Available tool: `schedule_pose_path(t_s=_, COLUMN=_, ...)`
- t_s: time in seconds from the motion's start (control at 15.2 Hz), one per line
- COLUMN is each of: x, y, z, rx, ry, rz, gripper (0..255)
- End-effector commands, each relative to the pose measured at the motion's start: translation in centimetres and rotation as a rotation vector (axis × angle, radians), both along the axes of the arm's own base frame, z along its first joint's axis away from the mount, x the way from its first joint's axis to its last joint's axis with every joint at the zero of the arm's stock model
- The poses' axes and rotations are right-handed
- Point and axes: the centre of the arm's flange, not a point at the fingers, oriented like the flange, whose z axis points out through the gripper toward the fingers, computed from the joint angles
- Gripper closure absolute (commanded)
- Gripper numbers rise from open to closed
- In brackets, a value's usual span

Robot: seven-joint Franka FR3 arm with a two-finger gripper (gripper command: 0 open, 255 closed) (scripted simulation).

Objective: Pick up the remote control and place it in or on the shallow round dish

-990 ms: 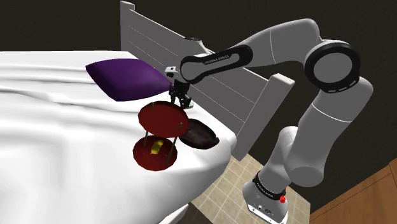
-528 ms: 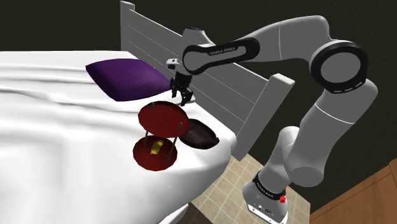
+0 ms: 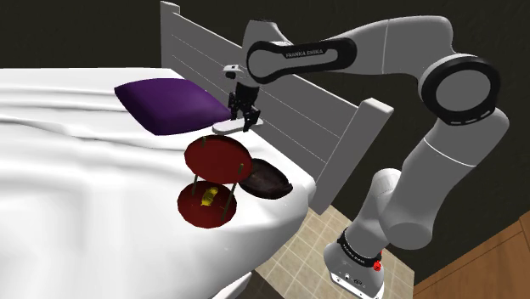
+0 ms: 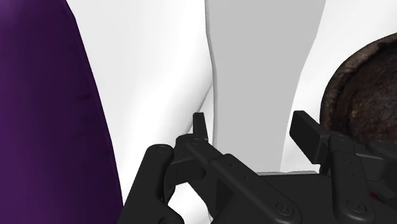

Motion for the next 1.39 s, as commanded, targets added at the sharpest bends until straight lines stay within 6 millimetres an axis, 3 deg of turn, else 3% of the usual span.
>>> schedule_pose_path(t_s=0.0, x=-0.1, y=-0.2, z=1.0, rx=0.0, ry=0.0, rz=0.0, gripper=255)
schedule_pose_path(t_s=0.46, x=-0.1, y=-0.2, z=4.3, rx=0.0, ry=0.0, rz=0.0, gripper=255)
schedule_pose_path(t_s=1.32, x=-16.3, y=5.5, z=4.8, rx=0.0, ry=0.0, rz=0.0, gripper=255)
